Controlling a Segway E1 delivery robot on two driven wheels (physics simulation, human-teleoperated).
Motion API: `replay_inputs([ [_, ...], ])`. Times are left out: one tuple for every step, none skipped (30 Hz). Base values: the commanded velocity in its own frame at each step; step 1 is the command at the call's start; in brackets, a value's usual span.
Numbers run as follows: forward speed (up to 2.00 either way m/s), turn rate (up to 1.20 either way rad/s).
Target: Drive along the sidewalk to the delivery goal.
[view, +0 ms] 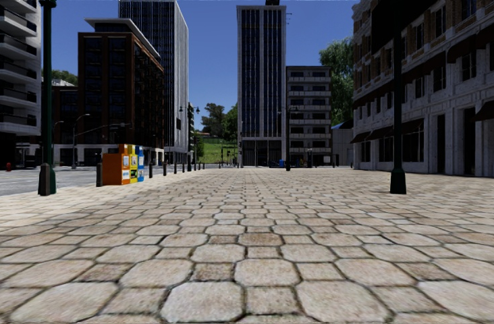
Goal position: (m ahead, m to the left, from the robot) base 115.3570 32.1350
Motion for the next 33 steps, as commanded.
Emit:
replay_inputs([
  [2.0, 0.0],
  [2.0, 0.0],
  [2.0, 0.0],
  [2.0, 0.0],
  [2.0, 0.0],
  [2.0, 0.0],
  [2.0, 0.0],
  [2.0, 0.0],
  [2.0, 0.0],
  [2.0, 0.0],
  [2.0, 0.0],
  [2.0, 0.0],
  [2.0, 0.0],
  [2.0, 0.0],
  [2.0, 0.0],
  [2.0, 0.0],
  [2.0, 0.0],
  [2.0, 0.0],
  [2.0, 0.0],
  [2.0, 0.0],
  [2.0, 0.0],
  [2.0, 0.0],
  [2.0, 0.0],
  [2.0, 0.0],
  [2.0, 0.0],
  [2.0, 0.0],
  [2.0, 0.0],
  [2.0, 0.0],
  [2.0, 0.0],
  [2.0, 0.0],
  [2.0, 0.0],
  [2.0, 0.0],
  [2.0, 0.0],
])
